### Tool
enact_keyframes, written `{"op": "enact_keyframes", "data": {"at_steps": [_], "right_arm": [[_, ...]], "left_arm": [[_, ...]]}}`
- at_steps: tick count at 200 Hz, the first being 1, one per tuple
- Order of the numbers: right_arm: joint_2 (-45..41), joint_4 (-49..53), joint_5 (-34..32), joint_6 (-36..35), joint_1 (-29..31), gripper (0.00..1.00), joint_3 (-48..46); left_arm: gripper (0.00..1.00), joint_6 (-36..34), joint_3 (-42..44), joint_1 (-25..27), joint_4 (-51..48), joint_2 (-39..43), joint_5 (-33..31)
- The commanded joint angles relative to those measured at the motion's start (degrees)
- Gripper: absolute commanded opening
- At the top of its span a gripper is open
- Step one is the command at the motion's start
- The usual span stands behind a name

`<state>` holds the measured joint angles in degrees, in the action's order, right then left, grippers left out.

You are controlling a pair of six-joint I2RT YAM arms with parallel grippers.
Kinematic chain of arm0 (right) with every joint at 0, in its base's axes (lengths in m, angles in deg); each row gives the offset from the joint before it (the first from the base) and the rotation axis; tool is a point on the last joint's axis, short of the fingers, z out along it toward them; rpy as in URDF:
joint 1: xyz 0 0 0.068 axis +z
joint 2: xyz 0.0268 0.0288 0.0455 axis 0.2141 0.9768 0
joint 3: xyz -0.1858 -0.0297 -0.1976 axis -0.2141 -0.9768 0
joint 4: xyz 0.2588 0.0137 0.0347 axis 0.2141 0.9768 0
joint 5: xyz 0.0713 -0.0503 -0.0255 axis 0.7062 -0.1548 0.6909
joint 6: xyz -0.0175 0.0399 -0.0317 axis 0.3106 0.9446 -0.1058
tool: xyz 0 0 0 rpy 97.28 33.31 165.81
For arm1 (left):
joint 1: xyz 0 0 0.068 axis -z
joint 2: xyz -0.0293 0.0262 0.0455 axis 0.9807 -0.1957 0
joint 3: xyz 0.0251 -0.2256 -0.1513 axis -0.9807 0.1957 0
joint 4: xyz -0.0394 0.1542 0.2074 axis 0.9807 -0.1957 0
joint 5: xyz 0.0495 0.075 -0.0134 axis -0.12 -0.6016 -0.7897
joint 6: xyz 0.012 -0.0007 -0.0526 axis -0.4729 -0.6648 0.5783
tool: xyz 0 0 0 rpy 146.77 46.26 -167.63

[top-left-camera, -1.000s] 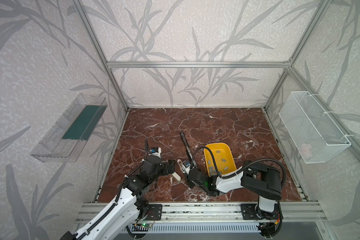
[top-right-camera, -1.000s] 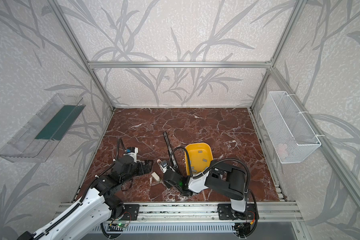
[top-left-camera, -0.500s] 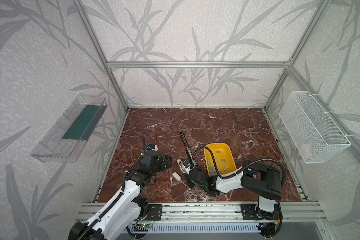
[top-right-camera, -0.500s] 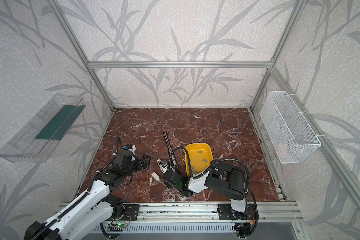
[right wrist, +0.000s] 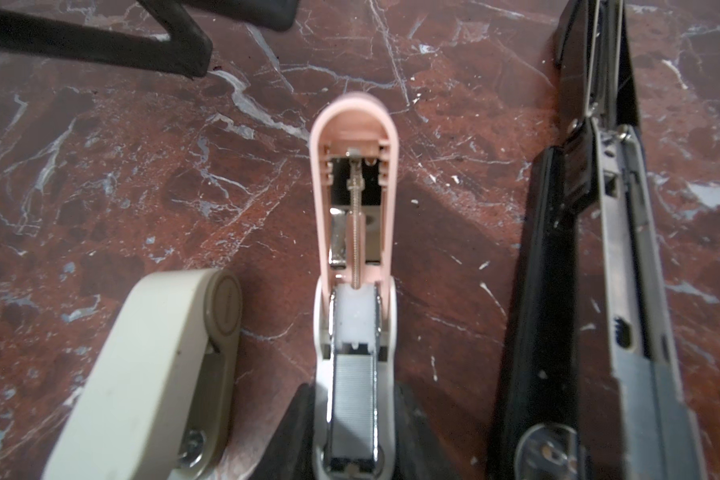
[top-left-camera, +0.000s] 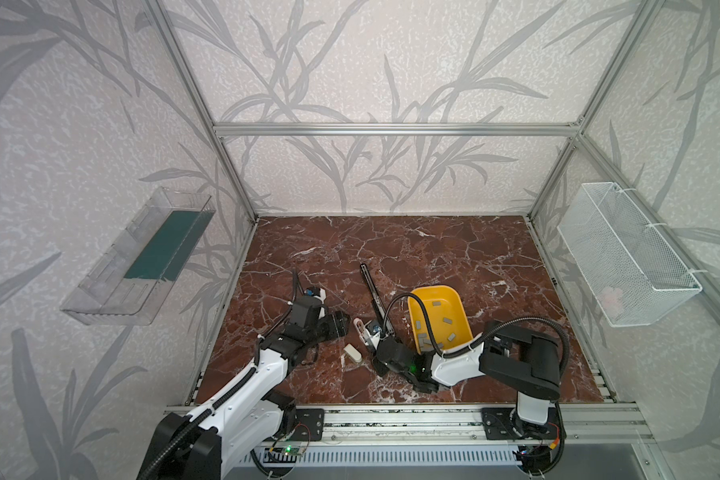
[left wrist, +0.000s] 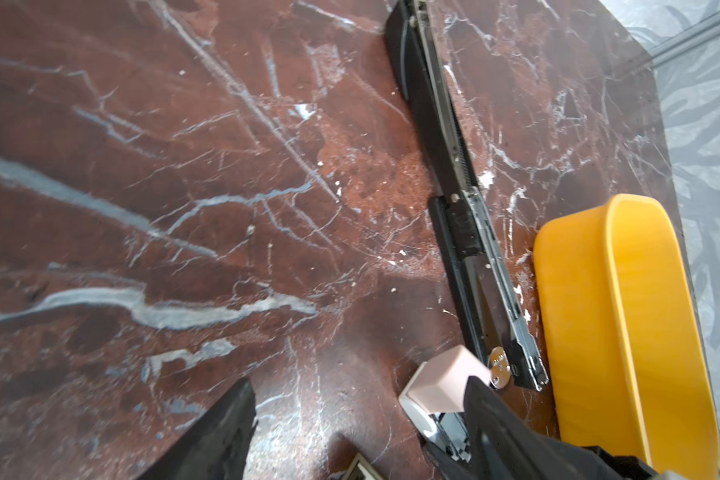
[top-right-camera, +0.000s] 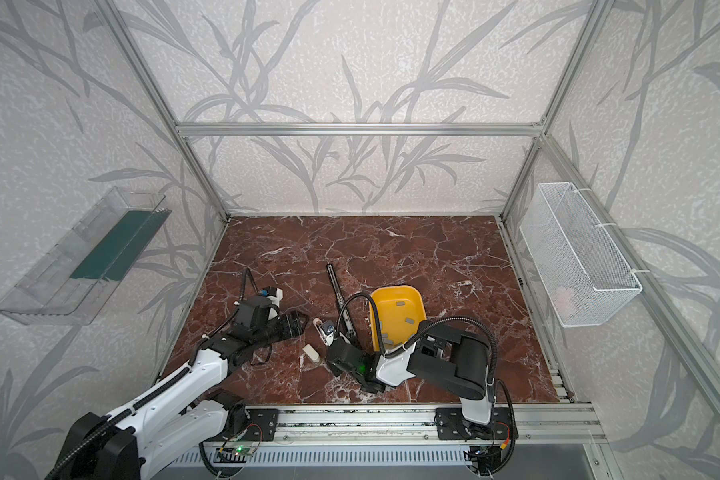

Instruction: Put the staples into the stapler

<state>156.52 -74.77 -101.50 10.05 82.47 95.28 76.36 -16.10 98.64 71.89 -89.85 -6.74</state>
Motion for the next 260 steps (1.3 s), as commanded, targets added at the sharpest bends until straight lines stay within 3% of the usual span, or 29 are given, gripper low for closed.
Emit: {"op": "enact_keyframes", "data": {"at_steps": [1, 45, 97, 117, 193, 260], "right_arm": [[3.32, 2.98, 2.51, 1.35, -0.32, 0.18, -0.38], [3.77, 3.5, 3.31, 1.19, -0.32, 0.18, 0.79], [3.79, 3.22, 3.34, 1.53, -0.4, 0.17, 0.9], [4.49, 3.12, 3.48, 1.35, -0.41, 0.17, 1.47], [3.99, 1.48, 3.49, 1.53, -0.54, 0.17, 1.19], [3.7, 0.92, 4.74, 1.83, -1.02, 0.18, 1.76]], "left_arm": [[0.76, -0.49, 1.24, 0.03, 1.98, 0.03, 0.56], [0.74, 0.66, 0.31, -0.06, 3.06, -1.88, -6.82], [0.65, -0.77, -1.63, 1.09, 8.19, -10.74, 1.34], [0.62, -2.2, -2.48, 3.17, 8.44, -12.34, 0.84], [0.6, -4.95, 3.71, 9.72, 13.95, -5.76, -2.26], [0.58, -5.76, 8.01, 14.23, 18.04, -4.63, -3.77]]}}
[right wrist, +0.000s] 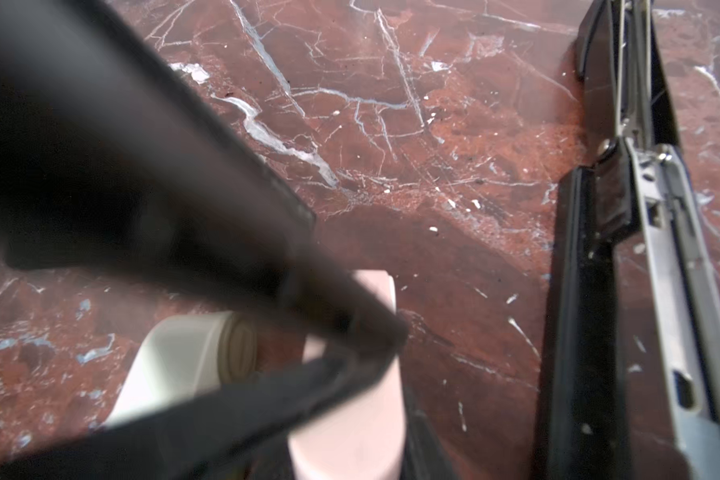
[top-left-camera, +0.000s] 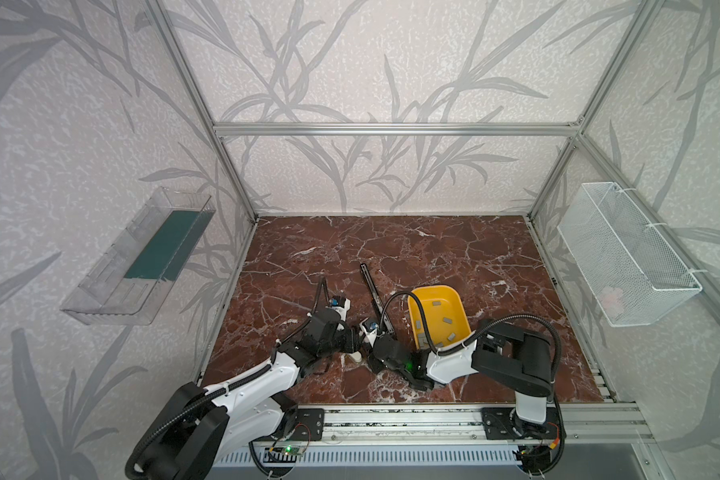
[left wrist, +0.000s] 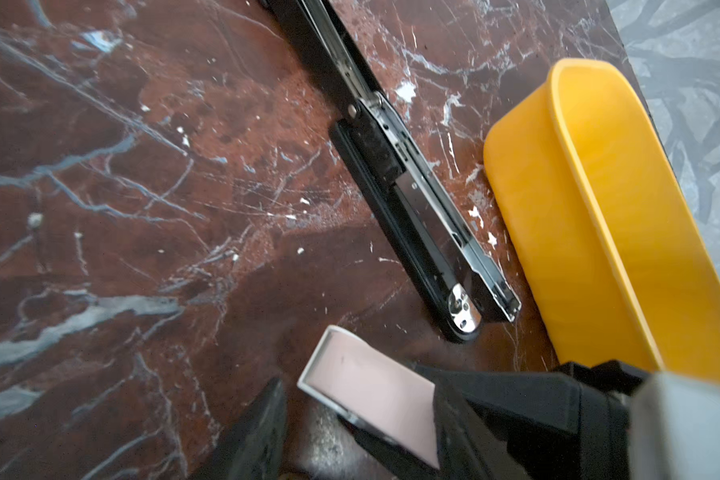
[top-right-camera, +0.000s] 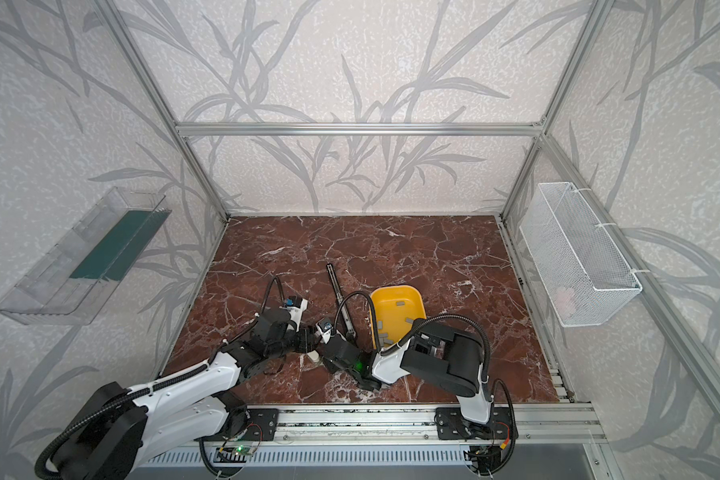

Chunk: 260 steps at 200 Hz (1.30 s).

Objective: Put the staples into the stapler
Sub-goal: 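Press the pink stapler top down with the right gripper to close it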

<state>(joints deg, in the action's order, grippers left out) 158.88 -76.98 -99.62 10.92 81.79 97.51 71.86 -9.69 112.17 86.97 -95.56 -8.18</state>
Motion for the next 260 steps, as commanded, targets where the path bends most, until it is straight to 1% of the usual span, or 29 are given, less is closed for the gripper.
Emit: {"op": "enact_keyframes", "data": {"at_steps": [1, 11, 34, 59, 110, 126, 177, 189, 200, 229, 246, 260], "right_arm": [[1.31, 3.13, 2.85, 0.94, -0.3, 0.18, -0.48], [0.89, 3.22, 2.95, 0.98, -0.26, 0.18, -0.56], [0.47, 3.18, 2.88, 0.92, -0.34, 0.2, -0.63], [-0.28, 3.14, 3.01, 0.74, -0.27, 0.26, -0.71], [-4.93, 3.59, 2.77, 0.04, -0.27, 0.44, -2.18], [-6.89, 3.12, 3.17, 0.14, -0.33, 0.51, -3.02], [-12.34, 5.01, 4.77, 0.45, -0.26, 0.53, -3.95], [-15.05, 5.16, 4.94, 0.56, -0.26, 0.52, -4.52], [-16.37, 5.07, 4.95, 0.63, -0.29, 0.46, -4.99], [-19.2, 5.68, 4.36, 0.22, -0.26, 0.25, -5.27], [-19.4, 5.77, 4.18, 0.05, -0.35, 0.18, -4.84], [-19.0, 6.11, 4.52, 0.32, -0.72, 0.16, -4.17]], "left_arm": [[0.58, -1.3, 1.69, 0.68, 2.97, 1.08, -2.47], [0.58, -1.36, 2.05, 0.72, 2.76, 1.1, -3.36], [0.58, -1.47, 2.45, 0.96, 2.8, 1.31, -3.07], [0.58, -1.58, 2.46, 1.26, 2.12, 2.03, -3.47], [0.58, -1.73, 2.48, 1.61, 1.53, 2.79, -3.82], [0.58, -2.01, 2.56, 1.61, 1.33, 2.83, -4.13], [0.58, -2.23, 2.56, 1.73, 1.45, 2.83, -4.42], [0.58, -2.27, 2.76, 1.75, 1.56, 2.83, -4.45], [0.57, -2.23, 2.91, 1.79, 1.5, 2.92, -4.54], [0.57, -2.31, 3.11, 1.86, 1.63, 3.18, -4.47], [0.53, -2.4, 3.2, 1.88, 1.75, 3.27, -4.32], [0.5, -2.49, 3.31, 1.95, 1.83, 3.24, -4.11]]}}
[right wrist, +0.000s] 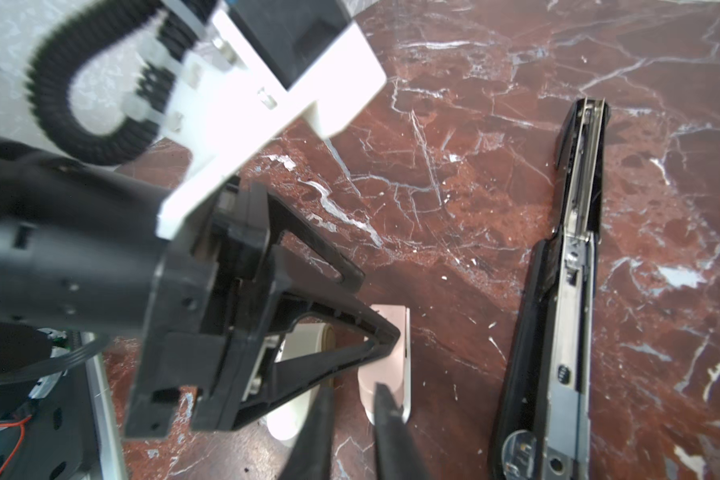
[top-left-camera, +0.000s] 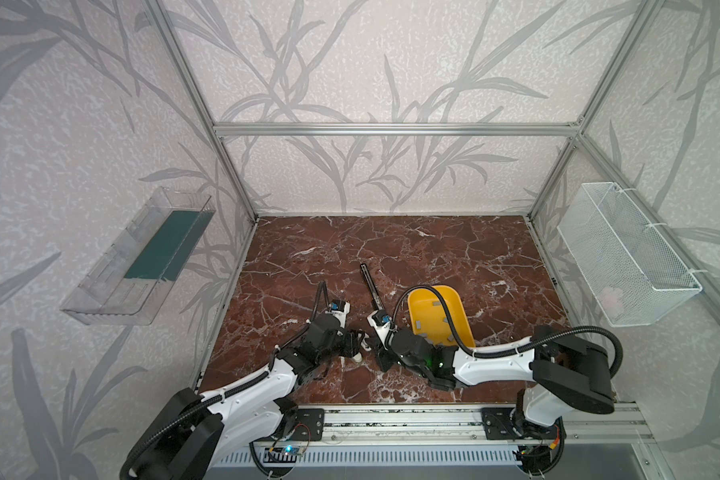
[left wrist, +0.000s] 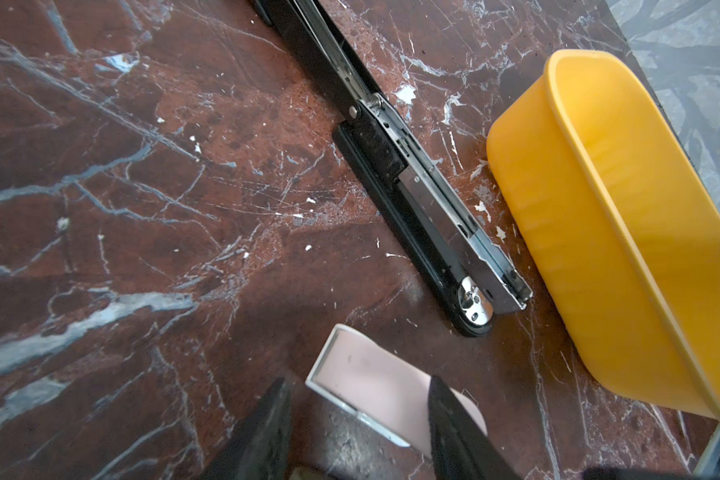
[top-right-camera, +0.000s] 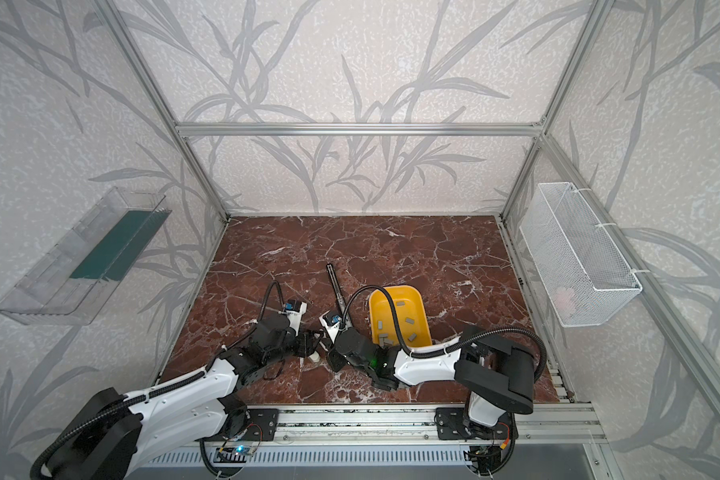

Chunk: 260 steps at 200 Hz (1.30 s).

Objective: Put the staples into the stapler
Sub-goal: 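Press the pink stapler top down with the right gripper to close it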

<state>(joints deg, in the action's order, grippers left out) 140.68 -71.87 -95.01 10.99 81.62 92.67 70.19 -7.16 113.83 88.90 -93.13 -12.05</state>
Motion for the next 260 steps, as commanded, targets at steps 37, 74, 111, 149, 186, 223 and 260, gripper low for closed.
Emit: {"op": "enact_keyframes", "data": {"at_steps": [37, 74, 111, 149, 186, 223, 260], "right_arm": [[2.03, 1.79, 0.59, 1.84, -1.92, 0.11, 2.61], [4.98, 2.0, 0.42, 1.64, -2.02, 0.11, 3.72], [8.34, 2.78, 0.59, 1.82, -2.01, 0.1, 4.37], [9.29, 1.85, 1.13, 0.95, -1.95, 0.1, 3.33], [10.03, 0.88, 1.2, 1.19, -1.96, 0.11, 2.34], [10.61, 0.58, 1.48, 1.38, -2.01, 0.1, 2.02], [10.6, 0.02, 1.48, 1.78, -1.86, 0.09, 0.91]], "left_arm": [[0.49, -0.83, 1.04, 0.31, 0.17, 0.41, 0.02], [0.49, -1.18, 0.56, 0.4, -0.06, 0.43, 0.13], [0.49, -1.16, 0.14, 0.48, -0.04, -0.51, 0.47], [0.49, -1.44, -0.3, 0.49, 1.05, -2.26, 0.72], [0.48, -1.51, -0.66, 0.51, 1.73, -3.73, 0.89], [0.47, -1.36, -0.46, 0.53, 1.97, -3.71, 0.68], [0.47, -1.55, -0.45, 0.55, 1.49, -2.71, 0.6]]}}
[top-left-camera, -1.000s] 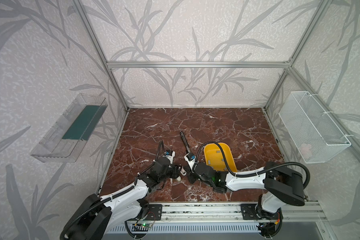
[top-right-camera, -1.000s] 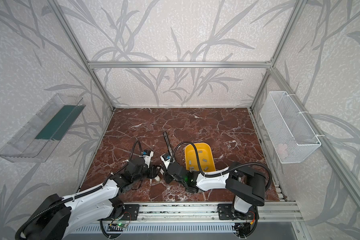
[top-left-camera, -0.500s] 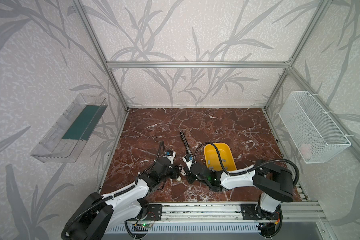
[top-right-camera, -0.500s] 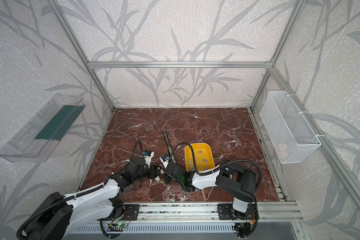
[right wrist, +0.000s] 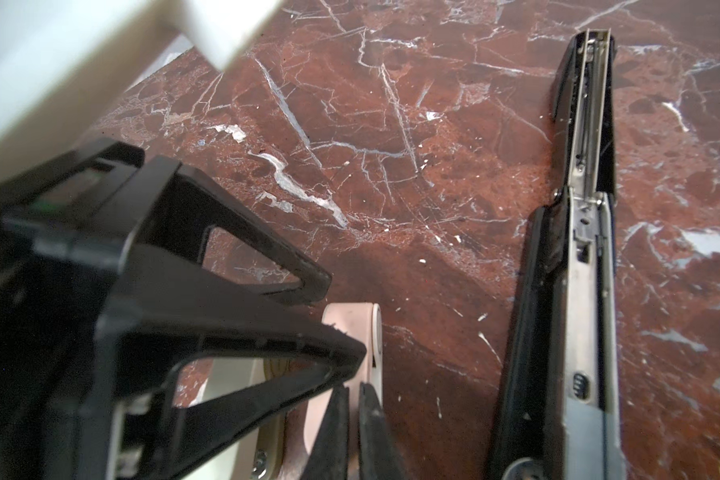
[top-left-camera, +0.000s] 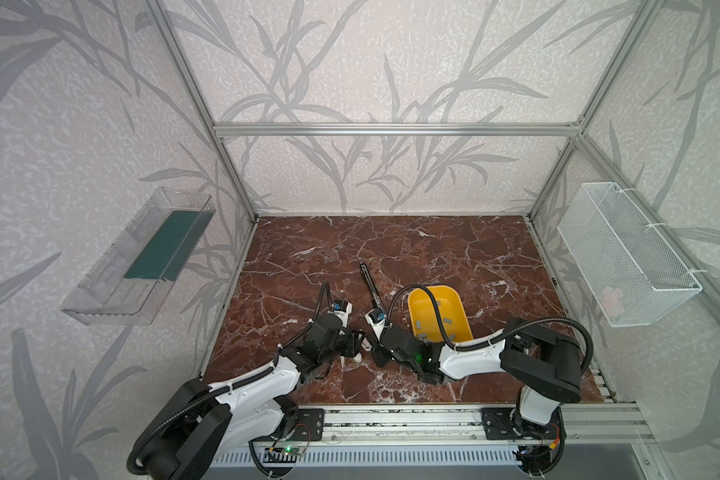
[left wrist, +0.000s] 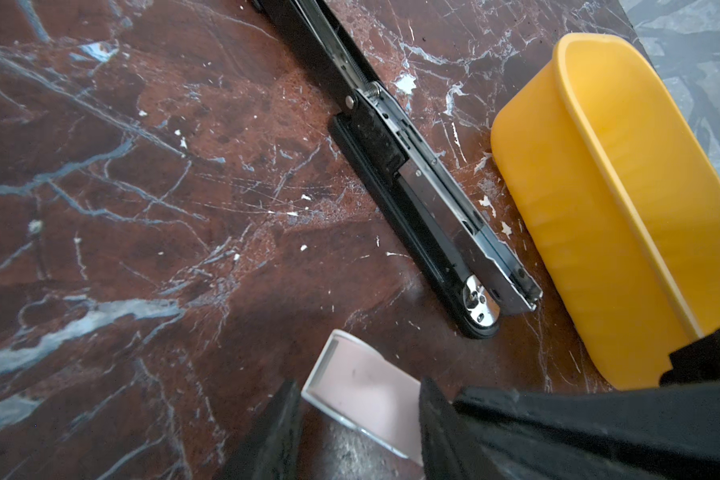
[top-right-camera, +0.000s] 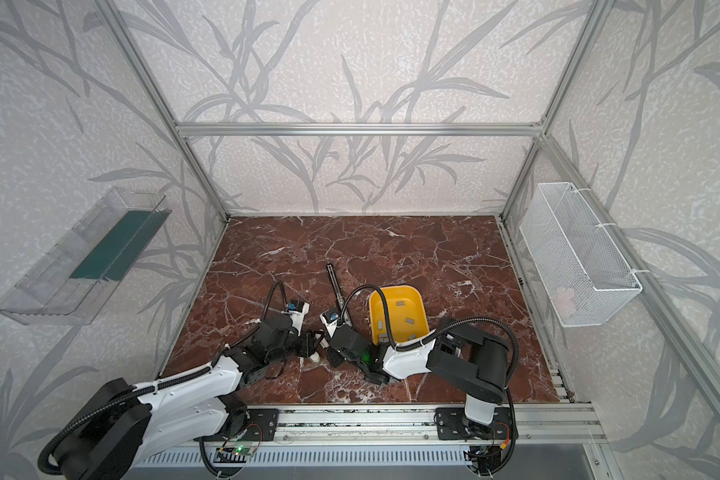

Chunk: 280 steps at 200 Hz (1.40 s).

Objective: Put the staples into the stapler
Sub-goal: 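Press the pink stapler top down with the right gripper to close it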

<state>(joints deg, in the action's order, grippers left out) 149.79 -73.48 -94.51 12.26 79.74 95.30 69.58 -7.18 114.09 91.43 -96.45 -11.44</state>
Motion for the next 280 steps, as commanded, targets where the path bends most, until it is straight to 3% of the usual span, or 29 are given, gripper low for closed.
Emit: {"op": "enact_keyframes", "data": {"at_steps": [1, 280], "right_arm": [[1.49, 1.65, 0.98, 0.58, -0.01, 0.1, -1.8], [7.86, 1.35, -1.89, 3.51, 1.05, 0.06, -4.09]], "left_arm": [[0.47, -0.98, -0.45, 0.25, -1.04, 0.63, 0.01], [0.46, -0.31, 0.14, 0.4, -1.64, 2.29, 0.56]]}}
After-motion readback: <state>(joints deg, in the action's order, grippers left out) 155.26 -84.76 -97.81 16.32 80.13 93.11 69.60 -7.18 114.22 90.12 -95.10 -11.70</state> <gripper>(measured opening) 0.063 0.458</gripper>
